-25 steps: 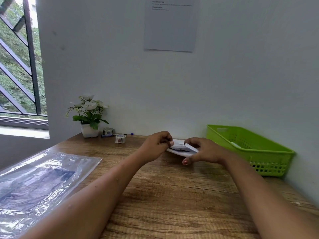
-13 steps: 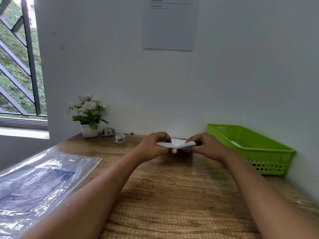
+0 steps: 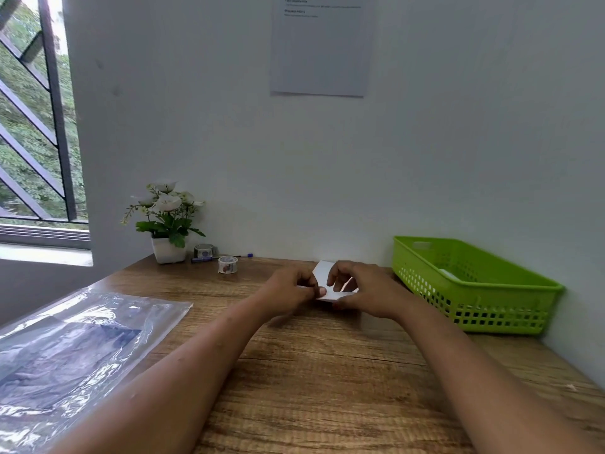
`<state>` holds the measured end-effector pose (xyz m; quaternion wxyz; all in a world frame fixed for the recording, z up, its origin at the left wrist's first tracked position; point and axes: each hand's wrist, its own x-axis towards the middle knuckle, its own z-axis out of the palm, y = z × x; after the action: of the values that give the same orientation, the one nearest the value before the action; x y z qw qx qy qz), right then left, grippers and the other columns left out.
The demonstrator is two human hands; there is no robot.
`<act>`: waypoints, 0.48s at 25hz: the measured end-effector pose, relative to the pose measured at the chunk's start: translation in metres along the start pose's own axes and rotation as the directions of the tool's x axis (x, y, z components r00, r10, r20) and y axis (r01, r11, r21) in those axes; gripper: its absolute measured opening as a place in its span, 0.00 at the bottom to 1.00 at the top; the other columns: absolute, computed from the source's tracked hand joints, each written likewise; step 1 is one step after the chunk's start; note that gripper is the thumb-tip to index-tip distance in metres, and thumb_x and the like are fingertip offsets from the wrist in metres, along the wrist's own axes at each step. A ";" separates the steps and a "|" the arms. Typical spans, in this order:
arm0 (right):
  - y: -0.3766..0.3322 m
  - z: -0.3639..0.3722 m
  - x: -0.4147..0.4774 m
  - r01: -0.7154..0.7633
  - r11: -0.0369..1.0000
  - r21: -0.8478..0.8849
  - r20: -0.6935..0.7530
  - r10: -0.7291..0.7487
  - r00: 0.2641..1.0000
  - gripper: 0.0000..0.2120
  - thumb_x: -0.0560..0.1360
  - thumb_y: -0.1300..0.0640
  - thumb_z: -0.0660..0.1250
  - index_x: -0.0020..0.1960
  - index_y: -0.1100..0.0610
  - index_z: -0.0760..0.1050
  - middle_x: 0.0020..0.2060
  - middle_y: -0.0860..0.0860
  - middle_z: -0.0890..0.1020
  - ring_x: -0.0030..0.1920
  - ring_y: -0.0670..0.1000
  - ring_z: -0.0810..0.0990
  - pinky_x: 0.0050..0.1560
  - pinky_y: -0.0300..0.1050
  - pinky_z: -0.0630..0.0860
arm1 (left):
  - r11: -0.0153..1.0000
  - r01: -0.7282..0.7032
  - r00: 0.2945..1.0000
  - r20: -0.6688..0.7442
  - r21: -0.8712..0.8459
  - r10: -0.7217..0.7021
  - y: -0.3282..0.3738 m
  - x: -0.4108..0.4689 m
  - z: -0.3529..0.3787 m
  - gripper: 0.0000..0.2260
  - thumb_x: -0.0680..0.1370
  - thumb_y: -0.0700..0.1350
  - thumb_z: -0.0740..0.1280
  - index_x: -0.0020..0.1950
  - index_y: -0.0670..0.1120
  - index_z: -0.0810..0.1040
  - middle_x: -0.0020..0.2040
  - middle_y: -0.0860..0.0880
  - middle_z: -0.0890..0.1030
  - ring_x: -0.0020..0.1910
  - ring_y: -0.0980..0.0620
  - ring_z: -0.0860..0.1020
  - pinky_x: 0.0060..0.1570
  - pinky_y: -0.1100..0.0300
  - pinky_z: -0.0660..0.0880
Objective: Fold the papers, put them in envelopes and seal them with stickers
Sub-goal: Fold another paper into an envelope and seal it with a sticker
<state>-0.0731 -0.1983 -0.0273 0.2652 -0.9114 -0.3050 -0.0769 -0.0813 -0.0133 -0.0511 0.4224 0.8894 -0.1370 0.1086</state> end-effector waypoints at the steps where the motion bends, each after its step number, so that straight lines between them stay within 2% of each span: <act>1: -0.002 0.001 0.001 0.010 1.000 -0.014 -0.008 -0.010 1.000 0.13 0.66 0.59 0.75 0.44 0.47 0.75 0.42 0.43 0.79 0.43 0.47 0.80 0.47 0.43 0.75 | 1.000 0.014 1.000 -0.017 -0.017 -0.014 -0.001 0.001 0.001 0.07 0.73 0.46 0.71 0.36 0.48 0.76 0.38 0.52 0.77 0.41 0.55 0.74 0.40 0.63 0.68; 5: -0.003 0.004 -0.001 -0.006 0.990 -0.140 0.037 0.011 0.999 0.12 0.67 0.58 0.72 0.36 0.41 0.73 0.43 0.42 0.78 0.42 0.45 0.81 0.47 0.48 0.79 | 0.999 0.009 0.998 -0.061 0.043 -0.006 -0.004 0.002 0.001 0.06 0.72 0.43 0.72 0.46 0.44 0.79 0.44 0.50 0.81 0.45 0.55 0.76 0.42 0.65 0.70; 7: -0.001 0.006 -0.001 -0.028 0.987 -0.158 0.049 0.037 0.998 0.12 0.67 0.57 0.70 0.35 0.41 0.73 0.43 0.43 0.79 0.43 0.45 0.81 0.47 0.50 0.79 | 0.996 -0.018 0.997 -0.073 0.083 0.024 -0.005 0.003 0.000 0.05 0.72 0.41 0.72 0.47 0.45 0.79 0.46 0.50 0.81 0.48 0.55 0.77 0.46 0.65 0.69; 10: 0.000 0.008 0.000 -0.036 0.974 -0.225 -0.007 0.035 0.999 0.04 0.69 0.54 0.68 0.40 0.45 0.77 0.46 0.47 0.81 0.47 0.48 0.80 0.49 0.48 0.78 | 0.992 -0.049 0.992 -0.108 0.120 0.062 -0.006 0.005 -0.001 0.04 0.73 0.41 0.71 0.43 0.49 0.78 0.44 0.54 0.79 0.48 0.54 0.78 0.44 0.67 0.70; 12: -0.002 0.007 0.001 -0.019 0.955 -0.296 -0.105 -0.013 0.994 0.03 0.73 0.52 0.67 0.44 0.48 0.79 0.47 0.49 0.81 0.49 0.50 0.79 0.45 0.44 0.75 | 0.990 -0.095 0.989 -0.105 0.104 0.106 -0.005 0.004 -0.002 0.02 0.73 0.45 0.71 0.43 0.51 0.79 0.43 0.55 0.80 0.47 0.55 0.78 0.48 0.63 0.73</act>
<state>-0.0740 -0.1927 -0.0325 0.1415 -0.9360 -0.2741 -0.1696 -0.0754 -0.0096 -0.0527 0.3788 0.8938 -0.1526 0.1852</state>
